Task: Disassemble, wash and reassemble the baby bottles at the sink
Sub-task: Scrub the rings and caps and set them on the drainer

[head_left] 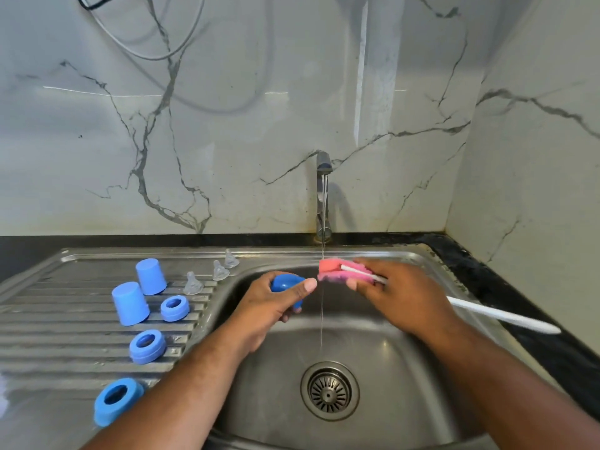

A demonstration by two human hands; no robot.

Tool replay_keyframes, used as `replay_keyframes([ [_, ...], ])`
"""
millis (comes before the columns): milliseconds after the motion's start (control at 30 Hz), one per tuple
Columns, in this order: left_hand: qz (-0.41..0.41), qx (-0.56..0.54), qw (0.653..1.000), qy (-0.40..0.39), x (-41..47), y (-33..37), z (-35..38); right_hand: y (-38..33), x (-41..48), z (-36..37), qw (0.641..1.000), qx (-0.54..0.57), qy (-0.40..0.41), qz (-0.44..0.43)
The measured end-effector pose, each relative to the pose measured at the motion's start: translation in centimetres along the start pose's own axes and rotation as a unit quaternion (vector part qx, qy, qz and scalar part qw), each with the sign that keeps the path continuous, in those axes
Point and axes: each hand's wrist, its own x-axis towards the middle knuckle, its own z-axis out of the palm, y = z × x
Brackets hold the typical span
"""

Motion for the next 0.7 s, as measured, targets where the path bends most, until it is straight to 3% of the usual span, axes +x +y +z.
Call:
replay_keyframes([
  [100,0.0,-0.041,0.997,-0.06,-0.7,0.5,0.5,-0.2,0.1,0.0,0.997,0.063,0.04,-0.037],
  [233,-0.019,-0.11,0.989,-0.098,-1.0,0.9,0.9,-1.6,-0.5,0.7,0.988,0.099,0.002,-0.122],
  [333,-0.039,-0.143,0.984,-0.098,-1.2,1.2,1.4,-1.7,-0.4,1.2,0.986,0.123,0.02,-0.114],
  [500,-0.032,-0.142,0.986,-0.087,-1.3,1.2,1.6,-2.4,-0.8,1.0,0.975,0.128,0.001,-0.18],
  [600,-0.046,-0.14,0.984,-0.097,-1.4,1.6,1.6,-2.1,-0.5,1.1,0.985,0.094,0.032,-0.14],
  [700,-0.039,-0.138,0.984,-0.104,-1.8,1.9,1.6,-2.0,-0.6,0.8,0.979,0.12,0.015,-0.167],
])
